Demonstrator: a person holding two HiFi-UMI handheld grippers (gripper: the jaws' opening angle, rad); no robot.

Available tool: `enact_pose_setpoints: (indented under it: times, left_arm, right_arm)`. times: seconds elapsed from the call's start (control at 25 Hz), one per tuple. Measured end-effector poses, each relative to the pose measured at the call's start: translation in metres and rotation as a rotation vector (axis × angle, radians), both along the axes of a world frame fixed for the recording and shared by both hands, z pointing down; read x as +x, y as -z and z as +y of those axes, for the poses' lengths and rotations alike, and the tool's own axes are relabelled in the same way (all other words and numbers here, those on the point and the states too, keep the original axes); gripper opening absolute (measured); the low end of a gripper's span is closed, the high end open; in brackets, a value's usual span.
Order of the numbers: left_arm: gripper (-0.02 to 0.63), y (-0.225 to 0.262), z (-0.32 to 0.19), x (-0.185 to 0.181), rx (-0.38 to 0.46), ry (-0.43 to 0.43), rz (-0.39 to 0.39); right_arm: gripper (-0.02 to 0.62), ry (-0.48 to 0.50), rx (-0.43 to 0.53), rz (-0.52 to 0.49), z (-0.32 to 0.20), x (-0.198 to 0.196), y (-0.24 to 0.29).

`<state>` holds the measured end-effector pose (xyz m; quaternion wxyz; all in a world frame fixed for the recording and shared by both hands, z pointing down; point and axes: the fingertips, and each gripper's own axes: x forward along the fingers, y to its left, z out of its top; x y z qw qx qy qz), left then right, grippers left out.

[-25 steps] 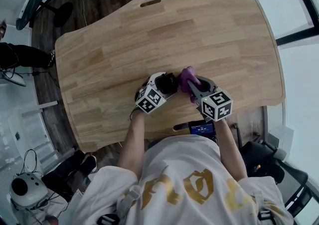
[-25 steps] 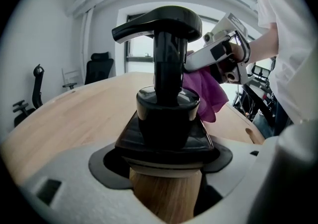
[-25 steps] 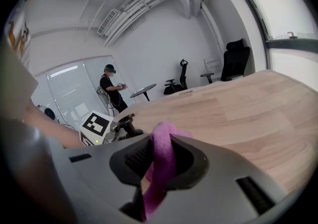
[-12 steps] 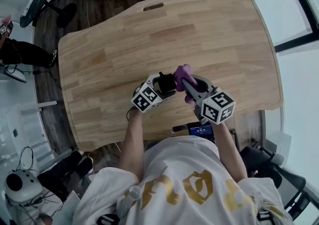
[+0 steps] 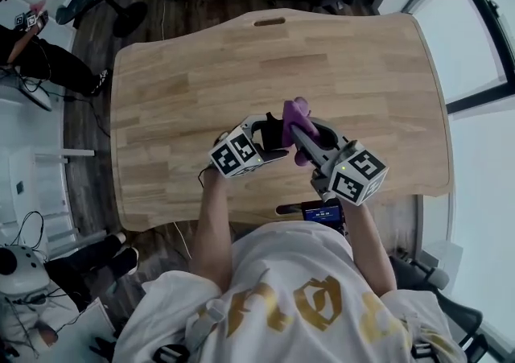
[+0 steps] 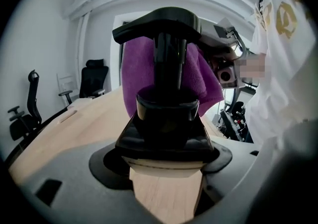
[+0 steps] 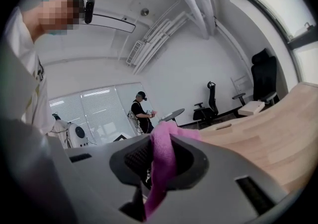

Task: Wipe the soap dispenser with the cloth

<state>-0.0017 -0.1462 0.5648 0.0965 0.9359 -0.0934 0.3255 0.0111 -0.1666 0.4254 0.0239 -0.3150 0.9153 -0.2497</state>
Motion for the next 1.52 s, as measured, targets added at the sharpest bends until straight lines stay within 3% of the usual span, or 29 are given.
enact_pose_setpoints:
  times: [0.2, 0.48, 0.72, 1.12, 1.4, 1.52]
  left_arm:
    - [0.341, 0.013, 0.011, -0.002, -0.01, 0.009, -0.016]
    - [0.341, 0.023, 0.028, 0.005, 0.013, -0.019, -0.044]
    - [0.341, 0.022, 0.042, 0.008, 0.005, -0.043, -0.077]
    - [0.341, 0.025, 0.049, 0.015, 0.012, -0.051, -0.07]
    - [0.341, 0.032, 0.057, 0.02, 0.009, -0.089, -0.056]
    - [0.341, 0.028, 0.058, 0.015, 0.015, -0.109, -0.087]
  right_arm:
    - [0.054, 0.062, 0.102, 0.04, 0.014, -0.015, 0.03]
    - [0.054, 0.141, 0.169, 0.055, 0.04, -0.021, 0.049]
    - [0.054, 0.211, 0.186, 0.147, 0.056, -0.028, 0.043]
    - [0.054, 0.317, 0.206, 0.116, 0.083, -0.026, 0.053]
    - [0.054, 0.294, 0.187, 0.136, 0.074, -0.03, 0.053]
    - [0.054, 0.275, 0.212, 0.199, 0.067, -0.031, 0.05]
